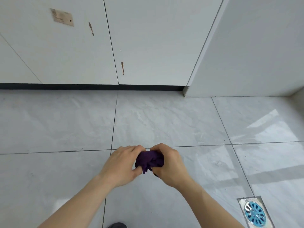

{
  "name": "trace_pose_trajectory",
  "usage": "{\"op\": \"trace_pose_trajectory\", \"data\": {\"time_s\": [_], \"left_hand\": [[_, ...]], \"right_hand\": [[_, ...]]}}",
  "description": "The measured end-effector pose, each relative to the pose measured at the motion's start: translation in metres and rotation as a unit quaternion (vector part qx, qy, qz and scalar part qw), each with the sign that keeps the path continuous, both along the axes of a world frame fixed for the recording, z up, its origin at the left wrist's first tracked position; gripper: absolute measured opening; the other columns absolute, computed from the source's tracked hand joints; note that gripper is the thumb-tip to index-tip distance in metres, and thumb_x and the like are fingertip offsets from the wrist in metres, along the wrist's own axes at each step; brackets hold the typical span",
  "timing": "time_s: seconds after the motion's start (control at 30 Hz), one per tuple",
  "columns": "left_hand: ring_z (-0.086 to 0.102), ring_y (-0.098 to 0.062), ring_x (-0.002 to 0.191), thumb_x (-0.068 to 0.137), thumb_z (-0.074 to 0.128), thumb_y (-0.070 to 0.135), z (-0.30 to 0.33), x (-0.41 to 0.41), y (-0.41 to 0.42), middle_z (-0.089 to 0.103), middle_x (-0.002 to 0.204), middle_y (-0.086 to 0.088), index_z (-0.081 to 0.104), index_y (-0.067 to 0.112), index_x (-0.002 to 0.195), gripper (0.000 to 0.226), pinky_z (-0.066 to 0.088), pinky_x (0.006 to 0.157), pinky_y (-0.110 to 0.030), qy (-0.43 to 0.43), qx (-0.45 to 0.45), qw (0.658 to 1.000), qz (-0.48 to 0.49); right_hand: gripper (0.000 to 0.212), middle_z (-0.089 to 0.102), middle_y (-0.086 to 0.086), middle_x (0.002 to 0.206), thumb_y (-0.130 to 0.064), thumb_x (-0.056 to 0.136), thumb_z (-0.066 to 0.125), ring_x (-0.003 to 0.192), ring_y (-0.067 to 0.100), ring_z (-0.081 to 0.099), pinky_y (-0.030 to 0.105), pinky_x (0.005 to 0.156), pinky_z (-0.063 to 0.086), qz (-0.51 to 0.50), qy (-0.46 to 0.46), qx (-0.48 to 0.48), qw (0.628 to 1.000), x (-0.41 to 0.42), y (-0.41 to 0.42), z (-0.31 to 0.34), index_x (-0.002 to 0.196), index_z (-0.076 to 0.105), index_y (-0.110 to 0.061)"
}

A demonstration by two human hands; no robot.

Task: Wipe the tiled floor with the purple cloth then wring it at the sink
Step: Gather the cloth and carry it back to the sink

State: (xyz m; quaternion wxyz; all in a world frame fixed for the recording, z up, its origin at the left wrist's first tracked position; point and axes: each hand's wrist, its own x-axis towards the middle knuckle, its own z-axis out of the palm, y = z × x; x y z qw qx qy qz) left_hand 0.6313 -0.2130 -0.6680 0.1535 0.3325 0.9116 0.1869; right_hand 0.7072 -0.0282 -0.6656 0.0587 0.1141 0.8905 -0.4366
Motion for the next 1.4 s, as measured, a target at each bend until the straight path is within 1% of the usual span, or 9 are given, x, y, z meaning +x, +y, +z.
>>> {"op": "trace_pose_trajectory", "data": {"time_s": [0.13, 0.33, 0.47, 0.7, 0.87, 0.97, 1.1, 1.2, 1.4], "left_hand": [[0.056, -0.01, 0.093, 0.082, 0.053, 0.041, 0.044, -0.013, 0.003, 0.064, 0.1, 0.017, 0.055, 0.035, 0.113, 0.032, 0.04, 0.087, -0.026, 0.046, -0.025, 0.998, -0.019], [0.056, -0.011, 0.09, 0.085, 0.057, 0.042, 0.108, -0.026, 0.012, 0.063, 0.093, 0.014, 0.057, 0.035, 0.111, 0.027, 0.042, 0.091, -0.028, 0.087, -0.067, 0.993, -0.043], [0.056, -0.013, 0.088, 0.085, 0.056, 0.044, 0.148, -0.037, 0.018, 0.063, 0.092, 0.013, 0.057, 0.034, 0.109, 0.026, 0.042, 0.09, -0.029, 0.118, -0.089, 0.988, -0.054], [0.058, -0.015, 0.09, 0.085, 0.055, 0.042, 0.251, -0.049, 0.026, 0.064, 0.094, 0.012, 0.057, 0.033, 0.107, 0.024, 0.045, 0.09, -0.033, 0.121, -0.113, 0.985, -0.051], [0.054, -0.016, 0.088, 0.085, 0.057, 0.04, 0.353, -0.047, 0.031, 0.063, 0.096, 0.011, 0.057, 0.032, 0.109, 0.024, 0.042, 0.084, -0.031, 0.112, -0.113, 0.986, -0.052], [0.053, -0.016, 0.086, 0.086, 0.057, 0.038, 0.426, -0.041, 0.033, 0.064, 0.097, 0.01, 0.057, 0.031, 0.108, 0.024, 0.033, 0.076, -0.029, 0.103, -0.112, 0.987, -0.052], [0.051, -0.016, 0.082, 0.083, 0.056, 0.035, 0.532, -0.031, 0.032, 0.055, 0.087, 0.013, 0.052, 0.032, 0.099, 0.016, 0.038, 0.081, -0.029, 0.091, -0.103, 0.99, -0.042], [0.056, -0.016, 0.088, 0.085, 0.054, 0.037, 0.617, -0.023, 0.03, 0.057, 0.092, 0.012, 0.055, 0.03, 0.104, 0.021, 0.041, 0.086, -0.03, 0.096, -0.102, 0.99, -0.036], [0.058, -0.014, 0.095, 0.084, 0.055, 0.038, 0.782, -0.009, 0.033, 0.061, 0.098, 0.013, 0.058, 0.034, 0.108, 0.024, 0.039, 0.084, -0.028, 0.121, -0.066, 0.99, -0.014]], "right_hand": [[0.049, 0.053, -0.012, 0.106, -0.006, 0.072, 0.067, 0.085, 0.017, 0.061, 0.034, 0.071, 0.054, 0.028, 0.03, 0.093, 0.995, -0.004, 0.016, 0.033, 0.115, 0.068, -0.03], [0.044, 0.065, -0.009, 0.104, -0.01, 0.075, 0.063, 0.087, 0.024, 0.063, 0.037, 0.073, 0.052, 0.036, 0.037, 0.189, 0.981, -0.014, 0.027, 0.094, 0.116, 0.059, -0.026], [0.028, 0.066, -0.009, 0.092, -0.01, 0.076, 0.061, 0.08, 0.026, 0.06, 0.04, 0.069, 0.052, 0.023, 0.043, 0.212, 0.976, -0.023, 0.034, 0.133, 0.099, 0.053, -0.025], [0.022, 0.065, -0.01, 0.096, -0.012, 0.082, 0.064, 0.084, 0.022, 0.061, 0.035, 0.073, 0.051, -0.001, 0.035, 0.222, 0.974, -0.029, 0.042, 0.237, 0.1, 0.061, -0.026], [0.021, 0.059, -0.009, 0.1, -0.012, 0.084, 0.064, 0.081, 0.025, 0.061, 0.038, 0.07, 0.051, -0.012, 0.029, 0.234, 0.972, -0.024, 0.043, 0.339, 0.101, 0.062, -0.025], [0.021, 0.061, -0.009, 0.1, -0.014, 0.085, 0.065, 0.083, 0.024, 0.062, 0.036, 0.07, 0.049, -0.012, 0.011, 0.242, 0.97, -0.018, 0.043, 0.41, 0.103, 0.061, -0.025], [0.022, 0.063, -0.01, 0.104, -0.017, 0.088, 0.062, 0.088, 0.022, 0.062, 0.03, 0.07, 0.043, -0.007, 0.006, 0.255, 0.967, -0.008, 0.042, 0.522, 0.108, 0.062, -0.027], [0.022, 0.065, -0.01, 0.106, -0.019, 0.089, 0.062, 0.091, 0.02, 0.062, 0.027, 0.07, 0.038, -0.003, 0.023, 0.267, 0.963, -0.001, 0.042, 0.612, 0.11, 0.063, -0.027], [0.022, 0.064, -0.01, 0.106, -0.02, 0.091, 0.059, 0.091, 0.021, 0.062, 0.03, 0.075, 0.047, -0.003, 0.064, 0.292, 0.954, 0.012, 0.046, 0.78, 0.111, 0.062, -0.029]]}}
